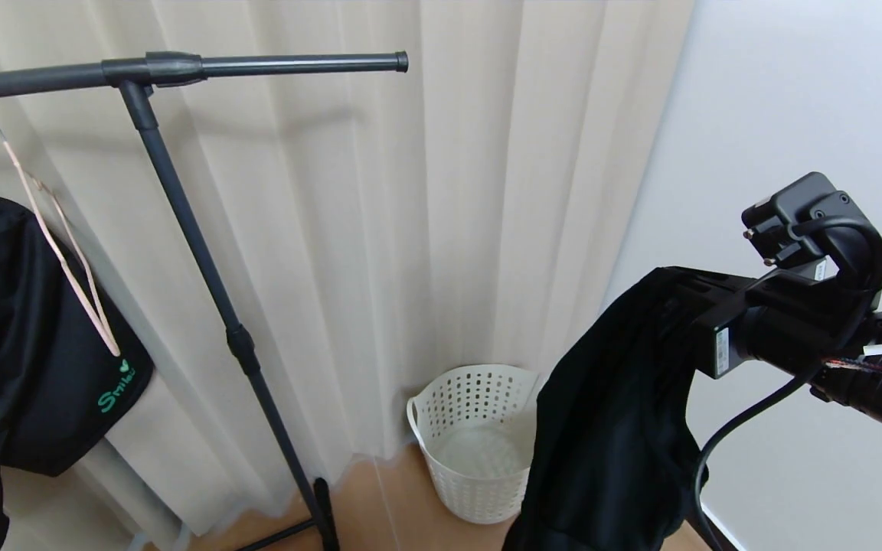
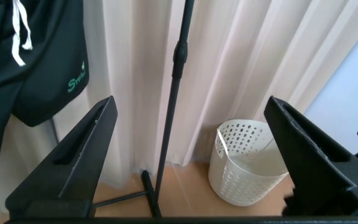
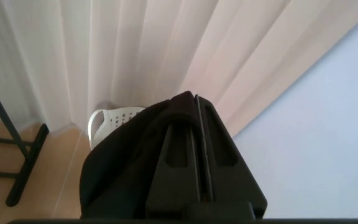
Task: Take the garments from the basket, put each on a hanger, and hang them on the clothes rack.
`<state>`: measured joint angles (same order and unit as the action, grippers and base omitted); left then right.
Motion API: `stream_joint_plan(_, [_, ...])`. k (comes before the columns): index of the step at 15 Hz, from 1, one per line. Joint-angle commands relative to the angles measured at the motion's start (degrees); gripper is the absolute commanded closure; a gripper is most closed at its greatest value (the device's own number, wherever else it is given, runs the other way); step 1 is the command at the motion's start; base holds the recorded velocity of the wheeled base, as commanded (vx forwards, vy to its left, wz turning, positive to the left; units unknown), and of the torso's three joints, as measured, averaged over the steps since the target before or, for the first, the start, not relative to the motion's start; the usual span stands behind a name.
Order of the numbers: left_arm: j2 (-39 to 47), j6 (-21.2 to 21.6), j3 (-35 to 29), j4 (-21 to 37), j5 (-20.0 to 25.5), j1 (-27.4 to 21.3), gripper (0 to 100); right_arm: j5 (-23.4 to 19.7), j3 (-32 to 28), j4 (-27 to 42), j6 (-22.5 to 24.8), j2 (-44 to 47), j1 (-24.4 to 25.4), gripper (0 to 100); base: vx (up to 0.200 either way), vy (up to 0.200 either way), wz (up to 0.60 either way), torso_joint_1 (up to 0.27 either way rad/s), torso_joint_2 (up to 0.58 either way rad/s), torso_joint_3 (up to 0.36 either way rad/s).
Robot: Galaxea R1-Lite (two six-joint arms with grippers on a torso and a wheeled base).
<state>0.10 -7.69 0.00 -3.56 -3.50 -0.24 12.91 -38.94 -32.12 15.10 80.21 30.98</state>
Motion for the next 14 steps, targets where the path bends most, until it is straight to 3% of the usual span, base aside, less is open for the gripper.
stream_joint_plan(1, [-0.01, -0.04, 0.00, -0.04, -0.02, -0.02, 0, 0.01, 0.00, -0.05, 0.01, 0.03, 0.05, 100, 0.000, 0.000, 0.00, 0.198, -0.52, -0.320])
stream_joint_plan(10, [0.08, -0.04, 0.00, -0.04, -0.02, -0.02, 0, 0.01, 0.09, 0.04, 0.01, 0.12, 0.05, 100, 0.000, 0.000, 0.00, 0.230, -0.56, -0.325])
stream_joint_plan(14, [0.08, -0.04, 0.00, -0.04, -0.02, -0.02, 0, 0.01, 0.18, -0.05, 0.01, 0.03, 0.05, 100, 0.000, 0.000, 0.00, 0.220, -0.51, -0.133])
